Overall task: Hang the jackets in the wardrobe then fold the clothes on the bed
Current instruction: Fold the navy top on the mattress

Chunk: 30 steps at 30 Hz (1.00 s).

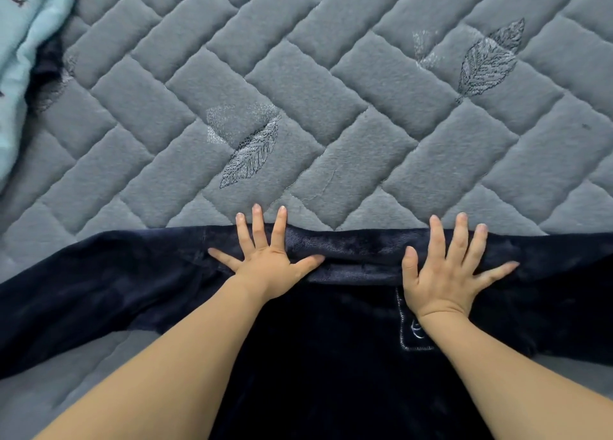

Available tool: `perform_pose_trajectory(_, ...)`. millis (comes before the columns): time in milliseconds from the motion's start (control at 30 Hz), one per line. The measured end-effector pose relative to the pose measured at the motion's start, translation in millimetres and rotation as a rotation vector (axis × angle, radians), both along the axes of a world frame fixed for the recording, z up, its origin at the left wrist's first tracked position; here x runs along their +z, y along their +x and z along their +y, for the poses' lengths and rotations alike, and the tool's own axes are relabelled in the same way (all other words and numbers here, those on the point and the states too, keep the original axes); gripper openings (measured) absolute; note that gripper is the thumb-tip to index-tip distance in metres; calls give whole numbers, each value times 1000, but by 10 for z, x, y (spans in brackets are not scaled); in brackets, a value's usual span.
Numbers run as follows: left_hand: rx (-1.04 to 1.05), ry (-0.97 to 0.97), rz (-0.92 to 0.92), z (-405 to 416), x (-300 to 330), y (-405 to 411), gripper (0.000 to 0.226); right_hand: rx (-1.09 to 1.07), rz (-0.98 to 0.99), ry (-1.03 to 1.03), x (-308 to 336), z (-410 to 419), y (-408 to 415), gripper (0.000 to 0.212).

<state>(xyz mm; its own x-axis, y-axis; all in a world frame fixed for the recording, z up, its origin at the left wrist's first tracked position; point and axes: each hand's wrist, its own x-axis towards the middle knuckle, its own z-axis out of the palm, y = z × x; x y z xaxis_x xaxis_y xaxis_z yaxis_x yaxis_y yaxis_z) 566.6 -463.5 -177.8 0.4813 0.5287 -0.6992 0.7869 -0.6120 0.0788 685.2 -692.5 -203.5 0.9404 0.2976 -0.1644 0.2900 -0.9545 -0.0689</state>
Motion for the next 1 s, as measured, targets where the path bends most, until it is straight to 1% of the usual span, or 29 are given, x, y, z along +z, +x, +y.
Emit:
perform_pose_trajectory(200,-45,11,-60,-3,-37,-63,111,31,-56,5,47,0,-62,65)
perform_pose_trajectory(267,-59,-14,-116,-6,-8,-111,107,17,-60,2,104,22,-120,67)
perform_pose_trajectory(333,-72,-41,-205,29,32,-200,96,11,-53,26,166,115,-224,68)
perform_pose_trajectory(400,-114,-7,-297,111,73,-397,81,82,-31,72,239,349,-440,69)
perform_pose_trajectory(467,-162,87,-369,236,89,-722,70,211,2,103,316,721,-757,71)
perform_pose_trajectory(533,-167,178,-370,425,94,-1160,65,349,51,87,359,1180,-1175,71)
perform_pose_trajectory(567,-130,222,-341,540,94,-1408,63,406,73,68,354,1419,-1399,70)
perform_pose_trajectory(600,-28,252,-312,663,101,-1666,63,451,94,40,347,1655,-1616,69)
perform_pose_trajectory(667,287,303,-268,961,150,-2257,62,500,115,-16,302,2133,-2064,70)
perform_pose_trajectory(767,734,370,-295,1206,242,-2764,60,456,144,-80,211,2451,-2300,71)
perform_pose_trajectory(800,959,379,-345,1325,290,-2910,60,469,151,-94,168,2525,-2362,69)
perform_pose_trajectory(833,1227,365,-414,1448,346,-3000,60,484,164,-101,131,2564,-2391,66)
perform_pose_trajectory(900,1746,269,-596,1683,411,-3121,62,500,186,-139,94,2614,-2403,65)
perform_pose_trajectory(967,2115,154,-788,1835,460,-3156,62,492,198,-167,88,2653,-2396,64)
perform_pose_trajectory(1000,2269,115,-844,1887,480,-3149,61,489,197,-183,87,2663,-2397,64)
